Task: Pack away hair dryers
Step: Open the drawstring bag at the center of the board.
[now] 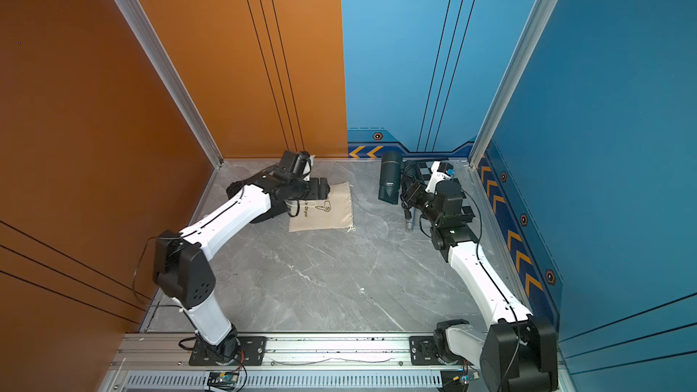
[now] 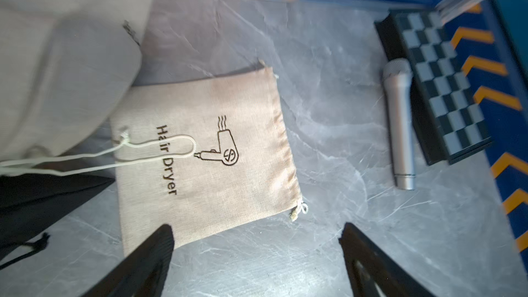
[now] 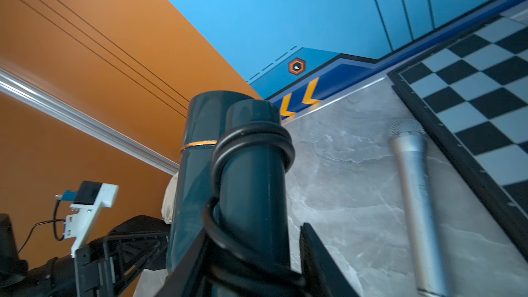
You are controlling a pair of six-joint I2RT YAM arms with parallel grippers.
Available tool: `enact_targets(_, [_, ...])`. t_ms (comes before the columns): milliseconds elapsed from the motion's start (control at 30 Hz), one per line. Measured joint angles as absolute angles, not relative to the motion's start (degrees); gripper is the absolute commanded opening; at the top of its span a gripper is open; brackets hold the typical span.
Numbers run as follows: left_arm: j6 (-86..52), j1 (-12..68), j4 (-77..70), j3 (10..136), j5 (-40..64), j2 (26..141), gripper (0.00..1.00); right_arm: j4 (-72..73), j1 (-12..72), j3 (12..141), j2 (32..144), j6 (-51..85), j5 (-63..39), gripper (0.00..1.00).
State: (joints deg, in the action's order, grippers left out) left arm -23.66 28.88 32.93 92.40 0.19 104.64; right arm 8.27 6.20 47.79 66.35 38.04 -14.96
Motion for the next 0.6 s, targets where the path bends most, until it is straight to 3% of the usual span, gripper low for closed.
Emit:
enact_targets(233, [-21.6,33.1,39.2,106.9,0.0,121.0,0.88,2.7,0.1,46.4,64.3,36.1,-15.4,0.09])
enact_targets(267, [-21.6,33.5,39.8,108.8,0.0,122.7,0.82,2.3,-0.4,46.3,64.0,35.8,-15.5,0.09])
enact_targets(600, [-21.9,34.3,46.2,125.3,-0.3,136.7,0.73,-0.1,-1.1,46.0,61.9,34.0,-16.1,0.09])
